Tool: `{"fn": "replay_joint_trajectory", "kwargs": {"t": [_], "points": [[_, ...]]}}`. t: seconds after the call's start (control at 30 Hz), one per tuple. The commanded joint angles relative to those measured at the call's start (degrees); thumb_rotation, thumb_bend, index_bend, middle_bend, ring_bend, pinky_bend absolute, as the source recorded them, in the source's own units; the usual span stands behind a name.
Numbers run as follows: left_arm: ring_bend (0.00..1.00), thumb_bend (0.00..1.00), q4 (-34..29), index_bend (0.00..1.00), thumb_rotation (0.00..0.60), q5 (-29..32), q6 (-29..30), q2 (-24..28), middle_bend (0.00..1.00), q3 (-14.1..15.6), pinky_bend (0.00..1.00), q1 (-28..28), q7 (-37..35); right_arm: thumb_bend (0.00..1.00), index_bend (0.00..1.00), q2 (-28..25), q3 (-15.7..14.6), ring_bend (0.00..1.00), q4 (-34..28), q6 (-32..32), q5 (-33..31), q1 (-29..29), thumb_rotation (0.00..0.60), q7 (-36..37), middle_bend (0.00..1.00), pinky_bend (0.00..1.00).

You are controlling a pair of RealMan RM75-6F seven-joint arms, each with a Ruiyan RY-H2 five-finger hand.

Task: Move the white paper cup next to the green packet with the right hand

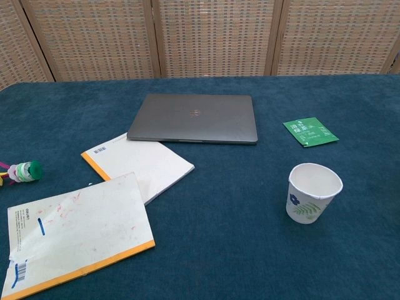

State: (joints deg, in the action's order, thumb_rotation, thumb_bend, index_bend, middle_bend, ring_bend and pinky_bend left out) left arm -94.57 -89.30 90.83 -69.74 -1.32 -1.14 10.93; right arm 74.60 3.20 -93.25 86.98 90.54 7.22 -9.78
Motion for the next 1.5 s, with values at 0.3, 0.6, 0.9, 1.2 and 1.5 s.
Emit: {"fn": "replay_joint_trajectory", "kwargs": {"t": [0.3,0.6,0.9,1.2,1.5], "points": [[0.0,0.09,-0.1,0.0,0.6,-0.3,0.6,-0.2,0.0,0.0,0.0,0.2,0.2,0.16,0.0,-0.4,-0.4,0.0,-0.5,-0.6,0.2,0.0,0.6,0.0,0.0,0.0],[0.0,0.09,-0.3,0.0,0.6,-0.3,0.4,0.1,0.0,0.0,0.0,0.2,0.1,0.16,0.0,-0.5,-0.5,0.0,-1.0,-0.9,0.2,0.0,0.6,-0.5,0.0,0.0],[0.0,0.09,-0.3,0.0,0.6,-0.3,0.3,-0.1,0.0,0.0,0.0,0.2,0.6,0.16,0.0,-0.4,-0.5,0.0,-0.7,-1.2,0.2,0.1,0.6,0.0,0.0,0.0],[0.0,0.1,-0.2,0.0,0.6,-0.6,0.2,-0.3,0.0,0.2,0.0,0.1,1.0,0.16,0.14,-0.7,-0.1,0.0,-3.3,-2.3,0.8,1.2,0.6,0.8,0.0,0.0],[0.0,0.1,-0.3,0.0,0.6,-0.3,0.4,-0.1,0.0,0.0,0.0,0.2,0.1,0.17,0.19,1.6,0.8,0.0,-11.1,-10.4,-1.3,5.8,0.6,-8.1,0.0,0.0]]}}
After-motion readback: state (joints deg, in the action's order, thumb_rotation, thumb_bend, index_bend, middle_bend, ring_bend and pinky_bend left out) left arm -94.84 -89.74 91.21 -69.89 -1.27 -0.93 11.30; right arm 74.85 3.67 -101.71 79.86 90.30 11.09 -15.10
